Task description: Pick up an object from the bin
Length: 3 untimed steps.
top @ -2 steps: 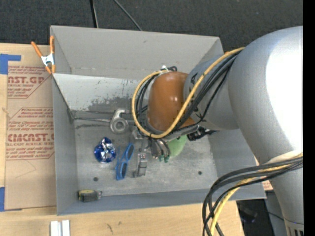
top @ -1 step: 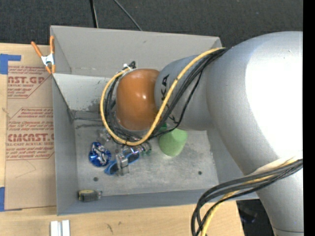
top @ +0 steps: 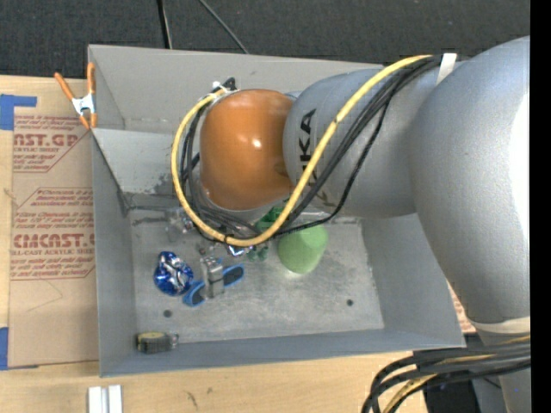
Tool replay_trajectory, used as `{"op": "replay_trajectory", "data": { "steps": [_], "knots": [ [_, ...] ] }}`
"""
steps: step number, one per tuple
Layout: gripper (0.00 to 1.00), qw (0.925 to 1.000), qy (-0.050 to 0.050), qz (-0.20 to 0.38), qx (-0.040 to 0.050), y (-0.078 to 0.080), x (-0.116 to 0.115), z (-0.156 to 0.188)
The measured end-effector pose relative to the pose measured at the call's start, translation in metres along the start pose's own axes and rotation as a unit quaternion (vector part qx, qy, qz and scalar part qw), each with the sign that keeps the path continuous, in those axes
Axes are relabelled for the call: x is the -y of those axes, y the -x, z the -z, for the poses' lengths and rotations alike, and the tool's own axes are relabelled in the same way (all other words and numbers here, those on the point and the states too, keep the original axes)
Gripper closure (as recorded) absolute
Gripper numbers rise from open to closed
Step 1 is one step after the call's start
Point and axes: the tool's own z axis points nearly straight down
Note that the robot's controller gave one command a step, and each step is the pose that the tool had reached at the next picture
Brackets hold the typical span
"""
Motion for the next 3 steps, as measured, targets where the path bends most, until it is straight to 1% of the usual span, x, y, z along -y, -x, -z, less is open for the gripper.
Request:
{"op": "replay_trajectory", "data": {
  "steps": [1, 2, 3],
  "knots": [
    [0.00, 1.0000, 0.000, -0.001, -0.0049, -0.003, 0.010, -0.081],
    [1.00, 1.0000, 0.000, 0.000, -0.0036, -0.002, 0.010, -0.078],
    [1.00, 0.9995, -0.001, 0.032, 0.0008, -0.011, 0.002, 0.072]
  ]
}}
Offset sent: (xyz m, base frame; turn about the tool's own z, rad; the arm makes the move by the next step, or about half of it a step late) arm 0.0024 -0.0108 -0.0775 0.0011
